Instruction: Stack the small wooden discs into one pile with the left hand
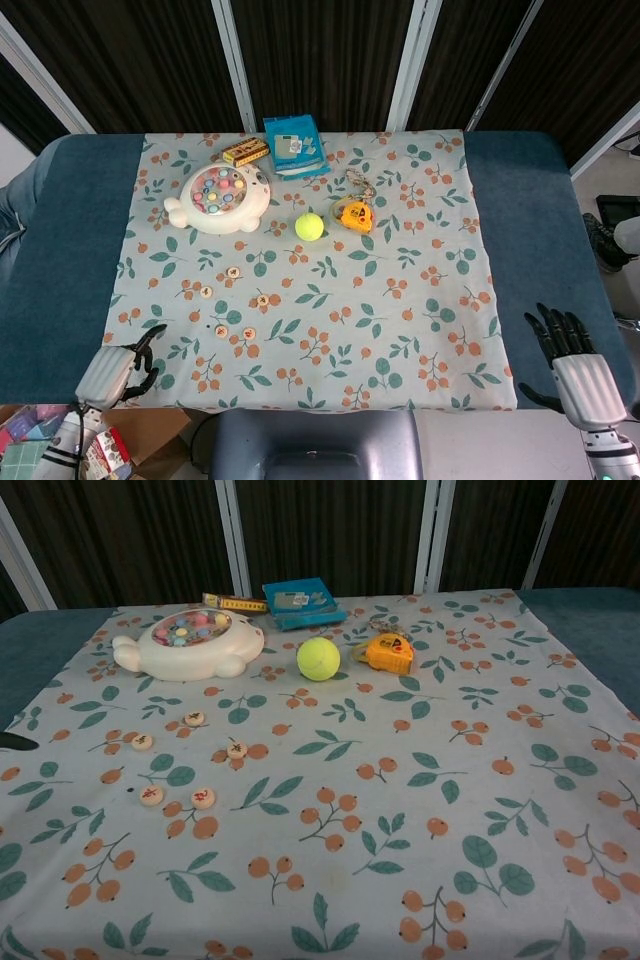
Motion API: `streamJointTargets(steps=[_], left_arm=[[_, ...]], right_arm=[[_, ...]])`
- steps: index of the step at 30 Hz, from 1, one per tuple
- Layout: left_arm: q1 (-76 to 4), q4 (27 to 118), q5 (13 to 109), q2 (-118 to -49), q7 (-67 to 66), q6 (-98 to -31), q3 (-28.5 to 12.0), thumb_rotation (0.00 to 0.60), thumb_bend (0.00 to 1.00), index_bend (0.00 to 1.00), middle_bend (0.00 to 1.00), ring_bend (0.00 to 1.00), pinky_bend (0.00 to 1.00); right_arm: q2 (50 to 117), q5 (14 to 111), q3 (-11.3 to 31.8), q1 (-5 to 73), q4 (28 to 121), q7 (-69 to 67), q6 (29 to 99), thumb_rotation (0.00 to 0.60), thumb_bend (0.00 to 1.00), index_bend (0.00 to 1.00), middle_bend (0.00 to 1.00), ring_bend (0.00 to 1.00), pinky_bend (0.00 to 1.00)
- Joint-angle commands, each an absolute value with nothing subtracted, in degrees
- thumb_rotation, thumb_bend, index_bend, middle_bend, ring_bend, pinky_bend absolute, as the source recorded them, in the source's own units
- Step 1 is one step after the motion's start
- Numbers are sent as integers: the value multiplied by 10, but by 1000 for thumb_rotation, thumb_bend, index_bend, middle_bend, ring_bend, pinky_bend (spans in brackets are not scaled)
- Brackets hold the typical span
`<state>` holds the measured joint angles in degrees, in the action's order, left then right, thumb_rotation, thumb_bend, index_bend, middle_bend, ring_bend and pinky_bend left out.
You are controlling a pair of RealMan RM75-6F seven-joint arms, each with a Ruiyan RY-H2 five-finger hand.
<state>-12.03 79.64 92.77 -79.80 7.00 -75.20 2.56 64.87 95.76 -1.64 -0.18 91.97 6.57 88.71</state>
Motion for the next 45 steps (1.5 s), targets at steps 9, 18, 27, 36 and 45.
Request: streamJointTargets(steps=[9, 18, 27, 36, 45], left_arm=[[-156, 754, 841, -909, 43, -702, -33, 600, 444, 368, 1000, 1000, 1000], [-179, 750, 795, -945, -6, -672, -56, 600, 442, 350, 1000, 1000, 1000], [-190, 745, 780, -966, -30, -662, -59, 600, 438, 350, 1000, 1000, 1000], [-203, 740, 765, -992, -56, -654, -63, 600, 430, 350, 1000, 1000, 1000], [-209, 730, 755, -1004, -66, -654, -65, 600, 429, 368, 1000, 1000, 1000]], right_arm=[[654, 948, -15, 4, 925, 82, 874, 600, 205, 0, 0, 0, 44], [652, 950, -16, 3, 924, 76, 878, 600, 205, 0, 0, 0, 44], [652, 950, -16, 3, 924, 77, 879, 600, 205, 0, 0, 0, 44], [651, 950, -16, 3, 924, 75, 880, 600, 204, 0, 0, 0, 44], [649, 949, -16, 2, 924, 72, 881, 600, 205, 0, 0, 0, 44]])
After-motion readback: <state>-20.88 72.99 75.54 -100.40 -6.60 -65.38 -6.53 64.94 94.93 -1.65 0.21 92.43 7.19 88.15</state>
